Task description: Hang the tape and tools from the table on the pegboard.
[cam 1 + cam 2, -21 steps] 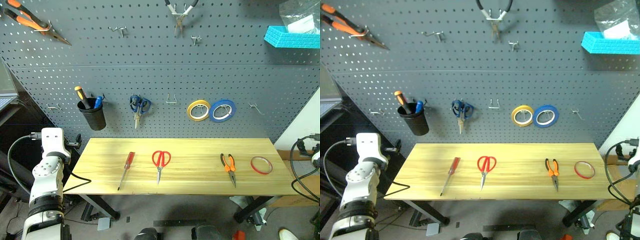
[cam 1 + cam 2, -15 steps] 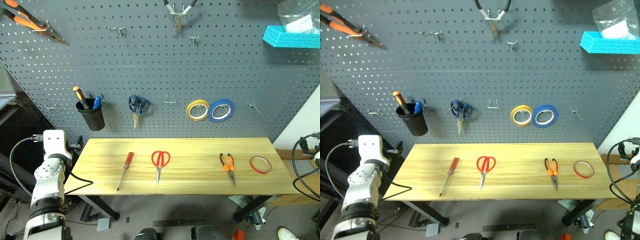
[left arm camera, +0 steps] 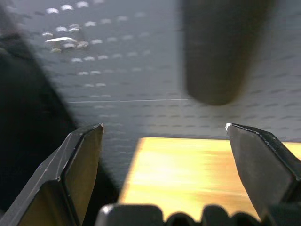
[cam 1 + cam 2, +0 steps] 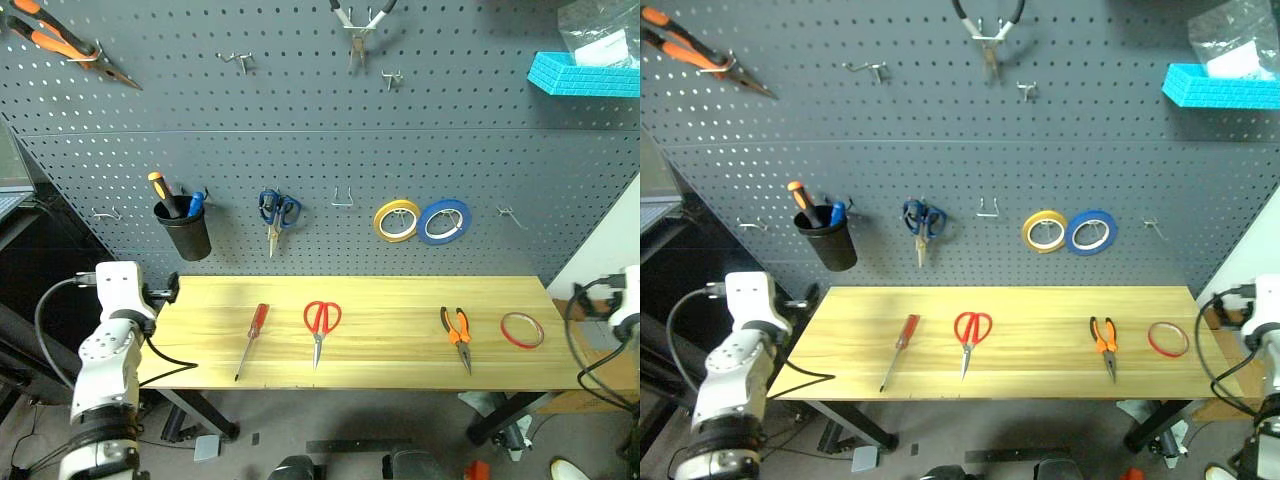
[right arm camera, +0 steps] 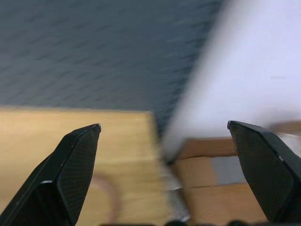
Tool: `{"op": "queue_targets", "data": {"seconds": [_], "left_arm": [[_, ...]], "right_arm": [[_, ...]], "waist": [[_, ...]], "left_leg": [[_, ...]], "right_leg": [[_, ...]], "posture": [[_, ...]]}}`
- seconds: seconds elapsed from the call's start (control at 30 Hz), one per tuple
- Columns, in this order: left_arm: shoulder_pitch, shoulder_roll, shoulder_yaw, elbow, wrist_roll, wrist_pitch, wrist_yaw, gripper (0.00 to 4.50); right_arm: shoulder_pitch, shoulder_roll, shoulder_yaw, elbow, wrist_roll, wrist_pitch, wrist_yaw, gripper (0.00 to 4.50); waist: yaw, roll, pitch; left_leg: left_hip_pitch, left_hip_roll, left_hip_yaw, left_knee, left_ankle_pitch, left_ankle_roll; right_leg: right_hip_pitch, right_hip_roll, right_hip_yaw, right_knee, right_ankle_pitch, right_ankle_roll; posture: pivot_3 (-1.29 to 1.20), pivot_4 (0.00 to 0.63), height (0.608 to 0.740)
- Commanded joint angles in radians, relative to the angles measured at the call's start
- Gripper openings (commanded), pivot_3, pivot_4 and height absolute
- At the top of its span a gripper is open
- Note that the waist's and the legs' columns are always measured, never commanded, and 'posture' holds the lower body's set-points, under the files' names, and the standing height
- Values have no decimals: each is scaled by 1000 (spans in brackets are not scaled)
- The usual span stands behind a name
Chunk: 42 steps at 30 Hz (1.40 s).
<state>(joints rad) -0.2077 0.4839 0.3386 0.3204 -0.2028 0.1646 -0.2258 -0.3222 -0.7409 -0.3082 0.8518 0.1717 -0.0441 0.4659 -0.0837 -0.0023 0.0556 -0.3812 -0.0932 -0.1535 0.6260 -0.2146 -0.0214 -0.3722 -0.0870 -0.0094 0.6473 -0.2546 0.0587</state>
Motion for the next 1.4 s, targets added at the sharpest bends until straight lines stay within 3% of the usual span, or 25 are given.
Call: {"op": "queue_targets", "data": {"seconds": [0.03, 0.17, 0.3, 0.43, 0.6, 0.77, 0.9, 1.2, 1.3, 1.4], "left_arm": [[17, -32, -77, -219, -49, 163, -40, 4484], [23, -54, -173, -332, -52, 283, -87, 4484], [-1, -28, -298, -402, -43, 309, -215, 4484], [-40, 19, -492, -510, -56, 306, -446, 4484], [-111, 69, -665, -501, 15, 204, -638, 4484], [-184, 42, -723, -429, 52, 133, -708, 4484], [-222, 19, -732, -401, 63, 107, -738, 4484], [-247, 13, -715, -379, 86, 86, -768, 4484], [-251, 10, -703, -382, 82, 85, -769, 4500], [-251, 9, -696, -392, 73, 87, -772, 4500]], "right_arm": [[93, 25, 53, -295, 41, 133, 94, 4500], [147, 61, 95, -467, 34, 240, 102, 4500], [132, 83, 120, -502, 29, 290, 109, 4500], [44, 78, 170, -417, 23, 373, 166, 4500], [-123, 77, 211, -193, -45, 358, 145, 4500], [-286, 76, 234, 103, -115, 309, 96, 4500], [-376, 80, 250, 281, -160, 292, 46, 4500], [-426, 101, 267, 420, -203, 333, 81, 4500], [-420, 104, 278, 434, -217, 352, 103, 3905], [-411, 106, 292, 438, -235, 359, 111, 2901]], "waist": [[1, 1, 10], [0, 2, 34], [0, 2, 59], [3, 2, 89], [0, -1, 120], [0, -4, 145], [1, -8, 159], [0, -10, 164], [0, -10, 164], [0, -10, 164]], "left_leg": [[0, 0, 0, 0, 0, 0], [0, 0, 0, 1, 0, 0], [0, 0, 2, 1, 0, 0], [-2, 1, 4, 0, 0, 1], [-4, 2, 12, -1, -2, 4], [-16, 2, 18, 1, -2, 5], [-16, 1, 19, 1, -4, 8], [-18, 0, 26, 2, -6, 12], [-17, 0, 28, 2, -6, 12], [-17, 0, 28, 3, -6, 12]], "right_leg": [[0, 0, 0, 0, 0, 0], [1, -1, 0, 1, -1, -1], [-1, -1, 1, 2, -1, -3], [-2, 0, 1, 0, -1, -3], [-7, 0, 4, 0, 0, -4], [-18, 0, 8, 0, 4, -6], [-19, 0, 12, -1, 5, -4], [-24, 0, 21, -1, 6, -1], [-24, 0, 23, -1, 6, 0], [-23, 1, 23, -1, 6, 1]], "posture": [[-117, 85, 740], [-134, 118, 740], [-137, 139, 740], [-152, 169, 740], [-163, 216, 740], [-154, 237, 740], [-132, 245, 740], [-108, 227, 740], [-102, 223, 740], [-100, 219, 740]]}}
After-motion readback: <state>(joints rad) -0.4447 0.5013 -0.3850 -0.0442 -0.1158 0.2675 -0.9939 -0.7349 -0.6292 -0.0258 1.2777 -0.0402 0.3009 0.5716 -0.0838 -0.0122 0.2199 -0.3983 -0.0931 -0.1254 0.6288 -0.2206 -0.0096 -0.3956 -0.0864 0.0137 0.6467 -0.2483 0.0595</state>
